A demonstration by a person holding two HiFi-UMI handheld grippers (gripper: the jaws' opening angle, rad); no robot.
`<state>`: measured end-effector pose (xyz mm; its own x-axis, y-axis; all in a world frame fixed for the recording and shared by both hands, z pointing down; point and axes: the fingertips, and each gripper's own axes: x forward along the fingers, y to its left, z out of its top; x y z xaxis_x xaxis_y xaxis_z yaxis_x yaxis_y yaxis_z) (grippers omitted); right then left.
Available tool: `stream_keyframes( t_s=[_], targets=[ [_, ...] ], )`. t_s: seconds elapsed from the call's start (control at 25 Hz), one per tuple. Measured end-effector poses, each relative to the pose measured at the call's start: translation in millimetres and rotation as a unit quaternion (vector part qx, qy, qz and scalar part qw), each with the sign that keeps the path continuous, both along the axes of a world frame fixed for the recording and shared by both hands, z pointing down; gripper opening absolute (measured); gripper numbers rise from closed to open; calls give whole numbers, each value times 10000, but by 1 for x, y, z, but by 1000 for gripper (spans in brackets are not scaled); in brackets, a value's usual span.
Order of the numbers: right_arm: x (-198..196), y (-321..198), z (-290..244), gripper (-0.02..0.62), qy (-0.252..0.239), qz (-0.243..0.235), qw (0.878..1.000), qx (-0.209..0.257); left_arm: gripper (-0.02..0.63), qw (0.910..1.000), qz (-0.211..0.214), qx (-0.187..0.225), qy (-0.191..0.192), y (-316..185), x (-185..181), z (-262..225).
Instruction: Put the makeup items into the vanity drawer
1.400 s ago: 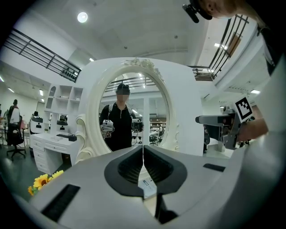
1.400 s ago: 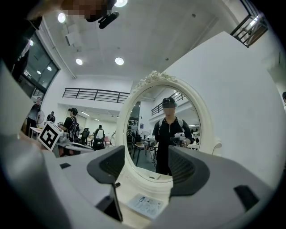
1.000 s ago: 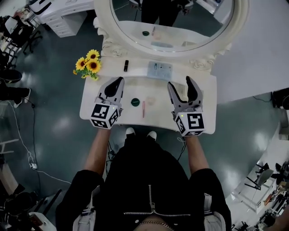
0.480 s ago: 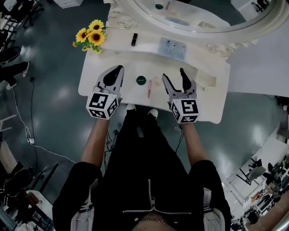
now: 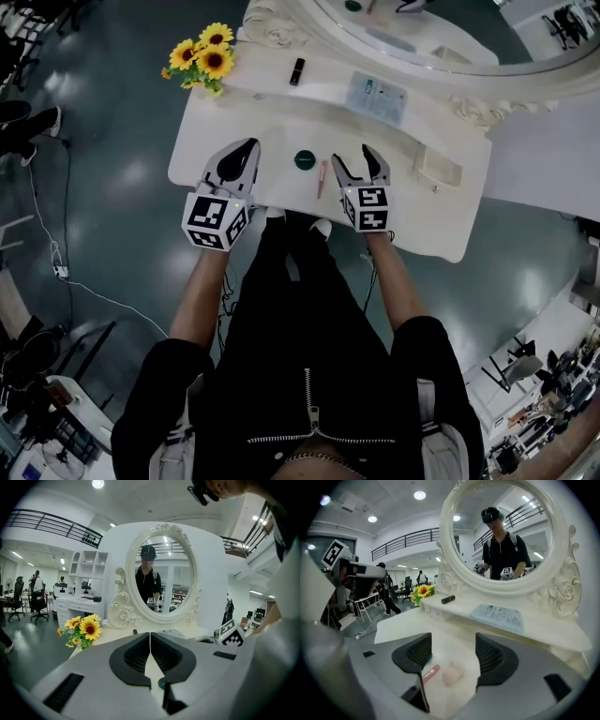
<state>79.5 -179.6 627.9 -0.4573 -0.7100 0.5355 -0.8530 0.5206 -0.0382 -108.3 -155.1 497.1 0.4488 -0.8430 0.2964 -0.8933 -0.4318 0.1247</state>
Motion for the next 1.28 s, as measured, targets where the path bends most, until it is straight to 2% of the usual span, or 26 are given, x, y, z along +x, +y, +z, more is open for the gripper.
stream_keyframes(
  t_s=[0.28,0.52,0.68,0.88,1.08,1.28],
  targets=[
    [0,4,77,279,96,275,9938,-1077,21,9994,-303,-120,-87,13,-24,7],
    [3,9,102,244,148,450,9877,-1488,21,9985,-503,-192,-120,22,-40,11],
    [5,10,108,206,197,537,9860,-1566,21,9983,-522,-218,-122,24,-42,13],
    [8,10,108,195,115,628,9847,-1624,21,9984,-503,-232,-107,24,-40,15],
    [10,3,87,193,-12,650,9889,-1339,21,9990,-402,-191,-110,20,-34,13],
    [11,-16,37,193,-206,623,9946,-802,21,9996,-247,-49,-89,11,-24,3]
  ],
)
